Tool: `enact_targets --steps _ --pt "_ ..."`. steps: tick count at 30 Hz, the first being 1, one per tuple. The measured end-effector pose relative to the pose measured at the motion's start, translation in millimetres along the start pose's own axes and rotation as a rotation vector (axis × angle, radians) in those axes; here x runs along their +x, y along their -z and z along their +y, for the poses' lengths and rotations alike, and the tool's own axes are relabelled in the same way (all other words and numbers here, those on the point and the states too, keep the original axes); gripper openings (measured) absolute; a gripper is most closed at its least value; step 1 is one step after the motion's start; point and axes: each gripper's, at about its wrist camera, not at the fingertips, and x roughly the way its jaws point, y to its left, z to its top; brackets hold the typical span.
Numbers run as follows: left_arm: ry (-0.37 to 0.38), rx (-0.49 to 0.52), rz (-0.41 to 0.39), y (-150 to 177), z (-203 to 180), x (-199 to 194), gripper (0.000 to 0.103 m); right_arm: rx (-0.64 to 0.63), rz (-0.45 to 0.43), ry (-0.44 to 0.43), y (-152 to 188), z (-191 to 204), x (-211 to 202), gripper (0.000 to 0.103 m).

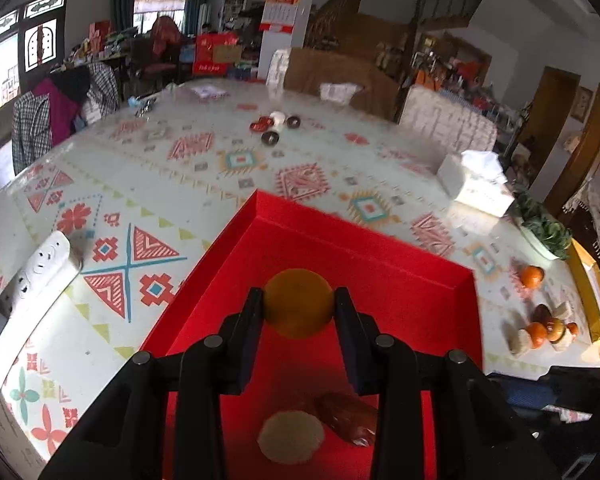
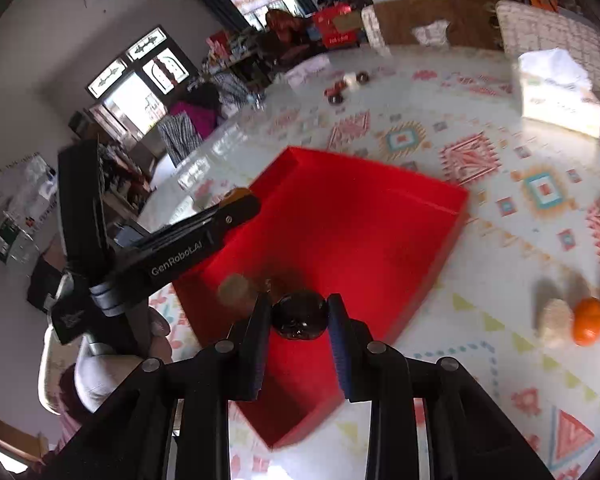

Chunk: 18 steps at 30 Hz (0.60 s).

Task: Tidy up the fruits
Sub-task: 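Place the mandarin and the dark plum into the red tray, opening both tools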

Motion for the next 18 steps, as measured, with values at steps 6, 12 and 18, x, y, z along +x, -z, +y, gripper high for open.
enact_targets --steps 6,12,18 --pt "-0.005 -0.052 0.033 0 12 15 0.035 -0.021 0.027 0.019 -8 1 29 0.032" --pt "0.001 -0.047 -0.003 -2 13 7 0.055 -0.007 0.007 0.029 -14 1 33 0.065" --pt "0.018 -0.05 -0.06 -2 6 -24 0.057 -0.007 -0.05 0.034 -13 -1 2 0.065"
